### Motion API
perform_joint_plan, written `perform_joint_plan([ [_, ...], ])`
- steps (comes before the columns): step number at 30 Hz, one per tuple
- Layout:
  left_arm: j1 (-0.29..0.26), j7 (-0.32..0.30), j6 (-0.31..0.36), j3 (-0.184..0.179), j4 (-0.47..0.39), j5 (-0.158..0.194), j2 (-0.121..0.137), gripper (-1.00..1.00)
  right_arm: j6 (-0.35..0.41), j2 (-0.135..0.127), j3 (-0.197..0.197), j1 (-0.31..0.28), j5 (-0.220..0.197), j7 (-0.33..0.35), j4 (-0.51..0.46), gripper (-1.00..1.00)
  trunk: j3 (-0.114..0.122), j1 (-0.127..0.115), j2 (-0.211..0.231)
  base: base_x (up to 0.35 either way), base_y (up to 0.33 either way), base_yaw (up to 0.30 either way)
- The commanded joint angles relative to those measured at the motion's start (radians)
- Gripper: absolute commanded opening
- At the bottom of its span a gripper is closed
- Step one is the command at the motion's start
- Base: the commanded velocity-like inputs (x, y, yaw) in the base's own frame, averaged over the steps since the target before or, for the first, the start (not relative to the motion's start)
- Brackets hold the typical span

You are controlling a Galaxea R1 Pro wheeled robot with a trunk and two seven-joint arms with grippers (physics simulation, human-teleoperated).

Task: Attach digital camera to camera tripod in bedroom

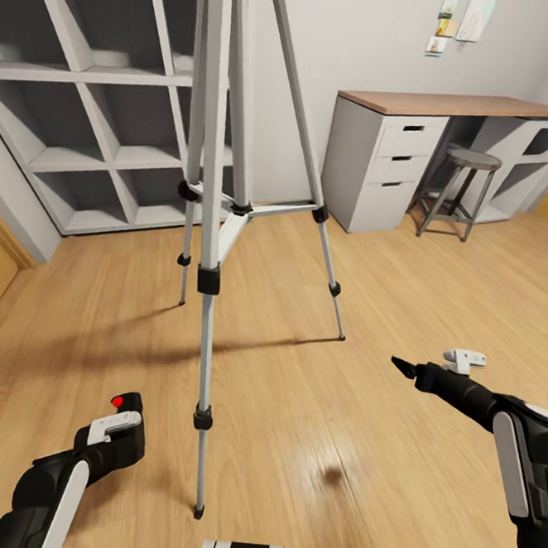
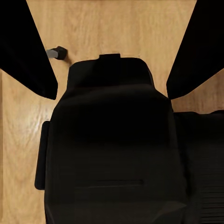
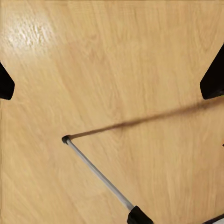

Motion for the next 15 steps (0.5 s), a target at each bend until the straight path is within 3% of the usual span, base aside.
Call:
perform_joint_plan([
  [1, 0.000, 0.008, 0.003, 0.002, -0.002, 0.010, -0.001, -1.00, -0.003, 0.000, -0.002, -0.001, -0.004, 0.001, -0.001, 1.00, 0.003, -0.001, 0.000, 0.000, 0.000, 0.000],
  [15, 0.004, 0.036, -0.008, -0.002, 0.006, 0.008, -0.004, -1.00, -0.036, 0.003, 0.001, 0.001, -0.003, 0.001, -0.001, 1.00, 0.057, -0.007, 0.003, 0.000, 0.000, 0.000],
])
